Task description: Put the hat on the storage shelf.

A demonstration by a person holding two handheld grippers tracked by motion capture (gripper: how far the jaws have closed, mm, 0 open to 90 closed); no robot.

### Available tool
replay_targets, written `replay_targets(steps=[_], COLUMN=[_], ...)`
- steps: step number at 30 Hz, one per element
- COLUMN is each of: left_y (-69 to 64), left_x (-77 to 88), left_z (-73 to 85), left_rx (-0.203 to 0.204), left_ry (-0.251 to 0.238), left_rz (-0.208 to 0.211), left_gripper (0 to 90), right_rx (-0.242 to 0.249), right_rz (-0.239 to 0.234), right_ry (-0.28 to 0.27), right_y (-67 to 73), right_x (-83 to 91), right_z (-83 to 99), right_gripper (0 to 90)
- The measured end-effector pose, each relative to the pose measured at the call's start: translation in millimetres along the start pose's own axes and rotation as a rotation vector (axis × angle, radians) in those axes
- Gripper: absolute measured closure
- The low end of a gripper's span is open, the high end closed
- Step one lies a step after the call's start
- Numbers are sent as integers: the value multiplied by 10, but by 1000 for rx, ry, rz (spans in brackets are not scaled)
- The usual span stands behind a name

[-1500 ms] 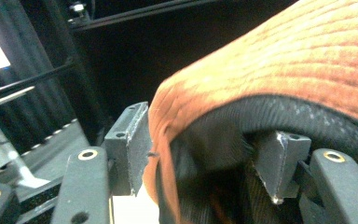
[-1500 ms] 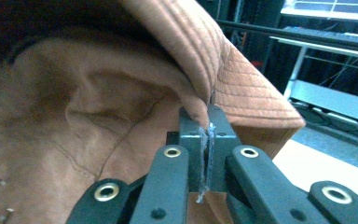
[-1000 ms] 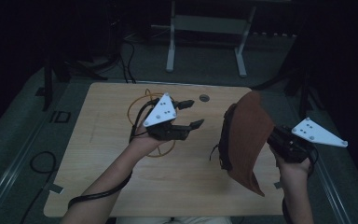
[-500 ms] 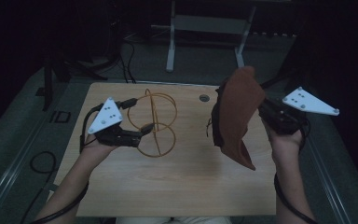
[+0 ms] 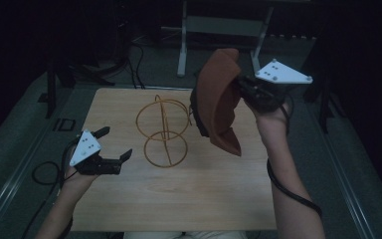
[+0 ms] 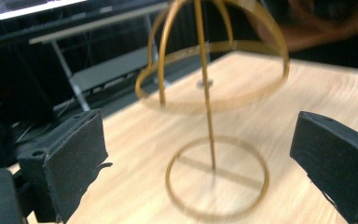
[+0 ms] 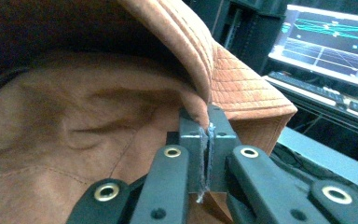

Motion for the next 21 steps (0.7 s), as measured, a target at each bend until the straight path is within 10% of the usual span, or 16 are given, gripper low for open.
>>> replay_targets(steps=[12, 21], left_y=[-42, -21], left_x=[140, 147], left_z=[753, 928], left_rx=[145, 186], left_ry=[-7, 11], left_rz=[-43, -53], left_gripper=[41, 40], right_rx=[49, 80], right_rz=[-129, -227], right_ry=[56, 134], right_y=[574, 1094], right_x=[-618, -1063], right_z=[-154, -66], right_gripper=[879, 877])
Point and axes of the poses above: each handheld gripper's, and its own axes: x roughly backward along the jaws, z roughly out of its underside, y roughly to its left, the point moved 9 cm from there along -x, roughly forward along the jaws, and after that the axes turned 3 degrees about z, right-handed, at the moved point
